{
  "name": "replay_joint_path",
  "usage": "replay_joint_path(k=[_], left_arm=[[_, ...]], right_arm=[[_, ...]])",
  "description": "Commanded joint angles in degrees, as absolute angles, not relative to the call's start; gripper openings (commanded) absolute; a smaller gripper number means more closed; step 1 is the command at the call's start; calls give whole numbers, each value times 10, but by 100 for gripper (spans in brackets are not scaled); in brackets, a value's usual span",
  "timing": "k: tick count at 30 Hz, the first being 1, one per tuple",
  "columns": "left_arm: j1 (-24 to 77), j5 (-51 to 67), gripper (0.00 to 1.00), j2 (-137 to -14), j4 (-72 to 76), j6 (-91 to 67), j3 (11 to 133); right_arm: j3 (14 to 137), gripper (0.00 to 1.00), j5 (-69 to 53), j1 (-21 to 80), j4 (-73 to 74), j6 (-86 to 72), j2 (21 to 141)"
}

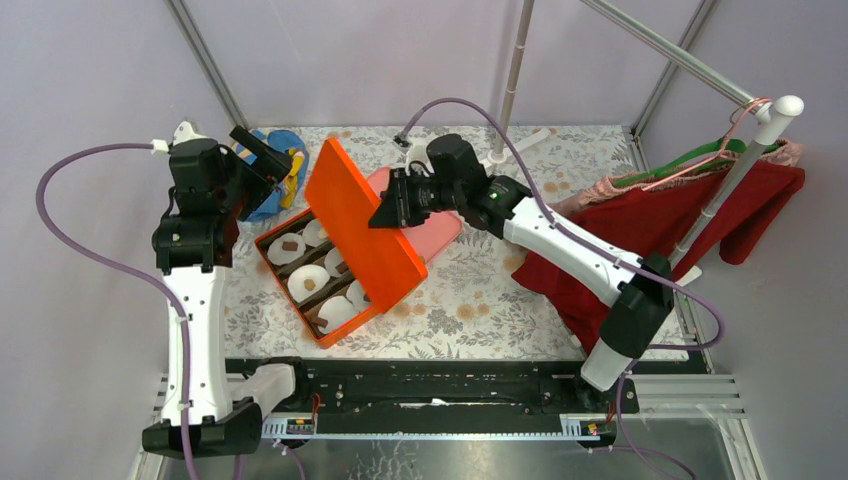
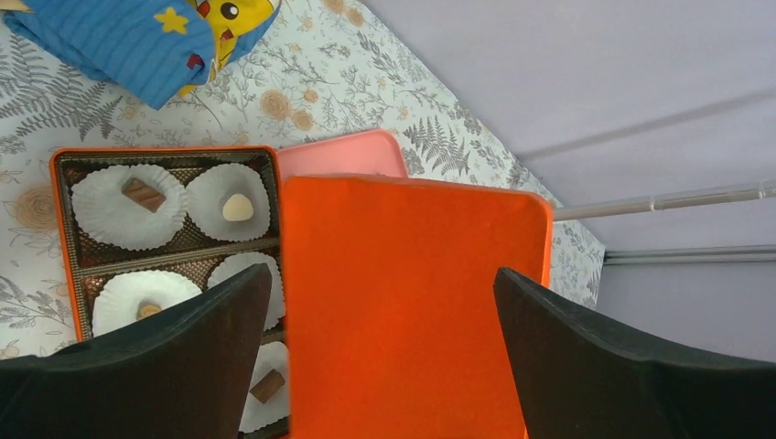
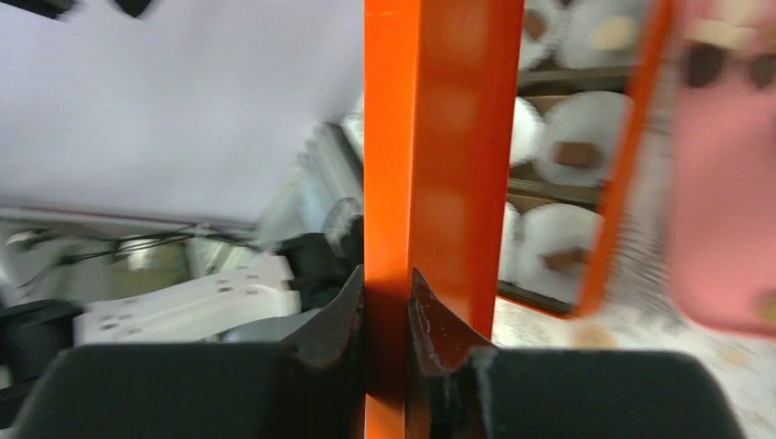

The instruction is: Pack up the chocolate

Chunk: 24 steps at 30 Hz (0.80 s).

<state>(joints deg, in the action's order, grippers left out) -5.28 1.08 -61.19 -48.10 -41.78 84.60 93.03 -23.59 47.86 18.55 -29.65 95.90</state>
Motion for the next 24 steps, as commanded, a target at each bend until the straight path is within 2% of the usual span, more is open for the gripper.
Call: replay_joint_path(k=[1,6,12,24], left_arm=[[-68,7,99,-595,-492,-399,839],[-91,5,99,-603,-495,-398,814],[-107,4,99,-603,-490,-399,747],[-149,-23,99,-580,-473,-407,599]], right_arm=[[925,0,-418,474,-52,-419,994],[897,0,-508,473,-295,-594,1064],[921,0,-532,475,-471,-755,1162],[926,0,-507,477,-475,-768,1244]])
